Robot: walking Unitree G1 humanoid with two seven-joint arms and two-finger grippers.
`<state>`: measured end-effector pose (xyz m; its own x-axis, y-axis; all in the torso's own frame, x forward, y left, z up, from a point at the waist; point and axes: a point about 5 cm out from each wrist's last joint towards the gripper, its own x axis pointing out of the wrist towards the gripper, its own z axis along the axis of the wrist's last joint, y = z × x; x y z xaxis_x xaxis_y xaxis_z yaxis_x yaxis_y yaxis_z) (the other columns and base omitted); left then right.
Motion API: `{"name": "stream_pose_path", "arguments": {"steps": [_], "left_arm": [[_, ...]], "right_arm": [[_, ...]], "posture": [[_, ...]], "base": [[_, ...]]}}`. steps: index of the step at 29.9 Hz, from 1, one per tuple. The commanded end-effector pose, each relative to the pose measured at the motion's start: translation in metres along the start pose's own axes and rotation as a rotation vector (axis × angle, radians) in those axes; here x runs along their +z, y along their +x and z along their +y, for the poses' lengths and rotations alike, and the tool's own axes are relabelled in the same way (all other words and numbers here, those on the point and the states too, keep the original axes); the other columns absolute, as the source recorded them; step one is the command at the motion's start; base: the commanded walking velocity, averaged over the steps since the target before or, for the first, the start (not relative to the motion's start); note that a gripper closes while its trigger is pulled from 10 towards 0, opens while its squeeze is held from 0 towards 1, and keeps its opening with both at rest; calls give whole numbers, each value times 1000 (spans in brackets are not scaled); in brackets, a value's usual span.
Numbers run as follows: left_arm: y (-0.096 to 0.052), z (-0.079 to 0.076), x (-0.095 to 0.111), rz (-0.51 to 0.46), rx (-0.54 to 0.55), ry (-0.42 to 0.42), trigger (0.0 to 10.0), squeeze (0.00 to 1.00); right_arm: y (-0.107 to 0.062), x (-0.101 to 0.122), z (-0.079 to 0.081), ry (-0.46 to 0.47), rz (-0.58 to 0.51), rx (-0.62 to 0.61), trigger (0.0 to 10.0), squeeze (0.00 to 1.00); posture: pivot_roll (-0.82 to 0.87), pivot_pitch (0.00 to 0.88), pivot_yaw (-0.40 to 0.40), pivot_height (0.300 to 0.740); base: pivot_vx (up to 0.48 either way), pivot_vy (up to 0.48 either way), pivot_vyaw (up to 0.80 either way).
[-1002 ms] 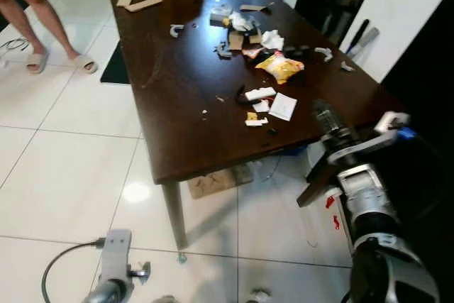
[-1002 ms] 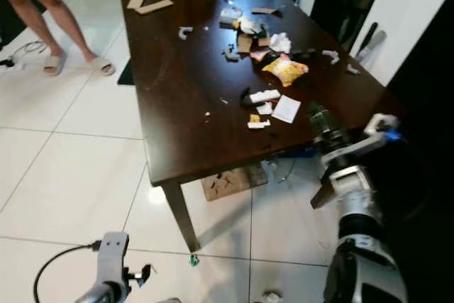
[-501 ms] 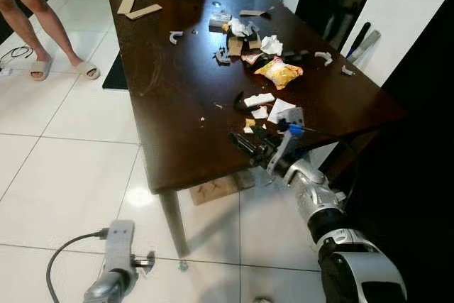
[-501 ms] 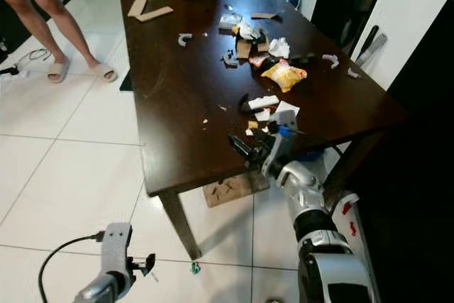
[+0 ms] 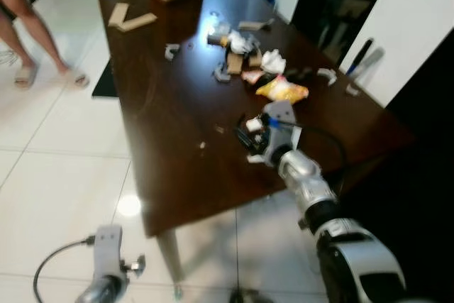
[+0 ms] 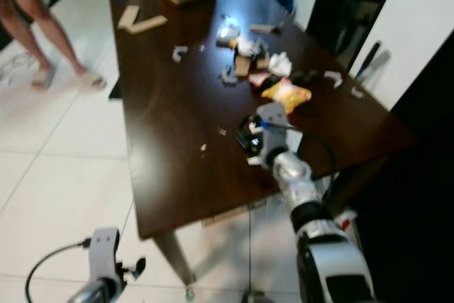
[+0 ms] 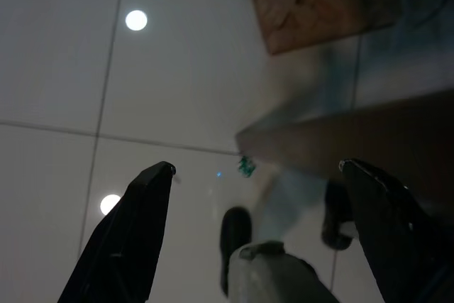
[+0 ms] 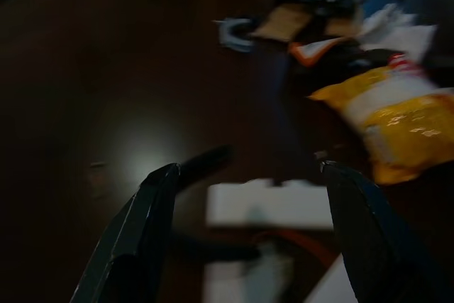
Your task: Picking trash to rubbish bin
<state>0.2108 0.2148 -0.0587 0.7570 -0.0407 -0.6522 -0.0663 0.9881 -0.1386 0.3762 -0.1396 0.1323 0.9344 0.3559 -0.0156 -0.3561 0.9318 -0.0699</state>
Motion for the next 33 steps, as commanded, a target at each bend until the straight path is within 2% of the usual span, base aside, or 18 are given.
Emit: {"name": "stream_pose_path", "arguments": {"steps": [1,4,13,25,29,31,32,33], "left_arm": [[-5,1,-15,50,8,-18,10000,0],[-4,1,-15,49,10,-19,10000,0],[-4,2,-14,50,32,-22,10000,0],[-6,3,-19,57,41,-13,10000,0],[-7,2,-21,61,40,-10,10000,0],[-7,1,-22,62,39,-10,10000,0],[-7,1,-23,63,39,-12,10000,0],[-7,1,-23,63,39,-12,10000,0]], "right_arm": [[1,-1,4,-10,0,-7,10000,0],[3,4,1,-11,-15,-36,10000,0],[6,15,-6,-32,-41,-84,10000,0],[13,13,7,-113,24,-76,10000,0],[14,5,16,-185,89,-19,10000,0],[13,-1,19,-239,135,59,10000,0],[11,-4,19,-242,155,109,10000,0],[11,-4,19,-242,155,109,10000,0]], "posture": [[134,95,-40,740],[133,97,-42,740],[133,98,-40,740],[134,113,-42,740],[138,122,-49,740],[140,125,-51,740],[139,129,-54,740],[139,129,-54,740]], "base": [[364,0,0],[360,0,0],[0,0,0],[0,0,0],[0,0,0],[0,0,0],[0,0,0],[0,0,0]]}}
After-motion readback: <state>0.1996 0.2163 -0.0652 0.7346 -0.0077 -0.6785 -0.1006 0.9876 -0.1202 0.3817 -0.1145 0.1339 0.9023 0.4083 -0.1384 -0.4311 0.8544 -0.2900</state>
